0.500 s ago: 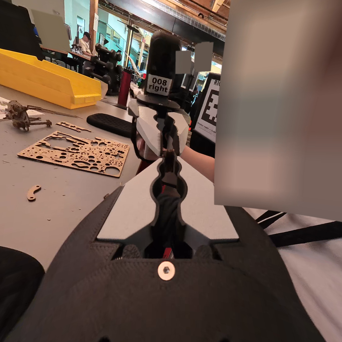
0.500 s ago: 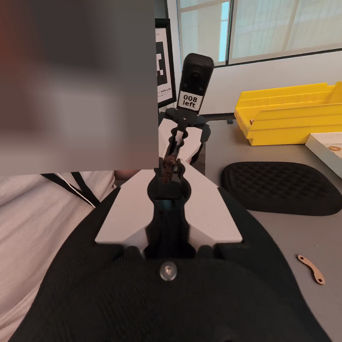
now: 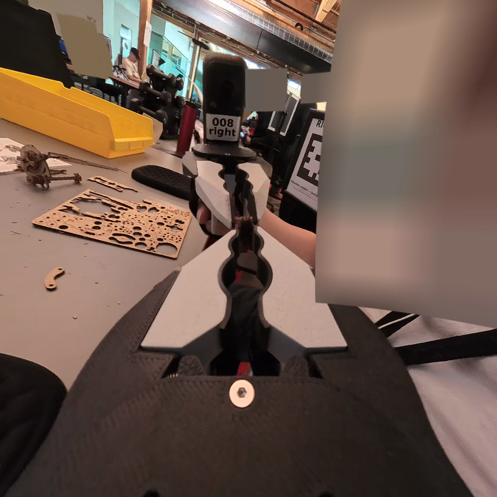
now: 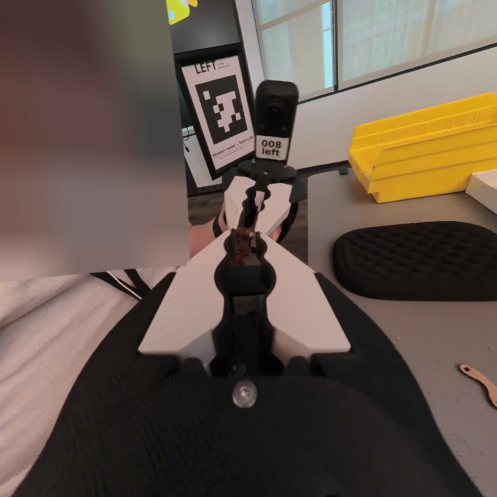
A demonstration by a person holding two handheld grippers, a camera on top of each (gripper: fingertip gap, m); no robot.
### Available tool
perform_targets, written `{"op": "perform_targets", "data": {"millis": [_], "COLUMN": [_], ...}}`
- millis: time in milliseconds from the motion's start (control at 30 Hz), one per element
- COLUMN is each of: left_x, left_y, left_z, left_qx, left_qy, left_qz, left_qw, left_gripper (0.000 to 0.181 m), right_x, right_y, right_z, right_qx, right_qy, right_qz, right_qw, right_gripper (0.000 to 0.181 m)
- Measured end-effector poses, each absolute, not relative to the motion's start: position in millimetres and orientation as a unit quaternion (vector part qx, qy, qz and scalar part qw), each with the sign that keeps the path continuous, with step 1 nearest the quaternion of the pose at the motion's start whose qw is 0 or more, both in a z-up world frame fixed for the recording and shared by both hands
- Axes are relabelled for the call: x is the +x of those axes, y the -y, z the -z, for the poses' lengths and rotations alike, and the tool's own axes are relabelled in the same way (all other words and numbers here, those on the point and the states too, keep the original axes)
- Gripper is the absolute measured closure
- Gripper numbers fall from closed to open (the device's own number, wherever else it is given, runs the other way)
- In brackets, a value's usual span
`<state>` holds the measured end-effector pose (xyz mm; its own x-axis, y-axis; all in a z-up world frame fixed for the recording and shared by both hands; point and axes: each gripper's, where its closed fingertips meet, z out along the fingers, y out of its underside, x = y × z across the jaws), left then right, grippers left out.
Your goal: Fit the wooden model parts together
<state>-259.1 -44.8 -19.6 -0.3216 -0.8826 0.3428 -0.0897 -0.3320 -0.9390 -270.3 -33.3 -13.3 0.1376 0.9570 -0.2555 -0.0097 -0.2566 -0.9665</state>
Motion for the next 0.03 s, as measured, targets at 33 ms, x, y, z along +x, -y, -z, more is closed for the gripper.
{"op": "perform_targets", "data": {"millis": [33], "left_x": [-258.8], "left_y": [43.1], "left_z": [19.6], "left_qx": [-0.496], "left_qy": [-0.492], "left_qz": [0.641], "left_qw": [0.317], "left_gripper": [0.176], "right_x": [-269.4], "right_y": [31.7], "right_z": [13.1], "right_qx": [-0.597], "right_qy": [0.396], "right_qz": [-0.518], "right_qw": [0.467], "right_gripper": [0.171]}}
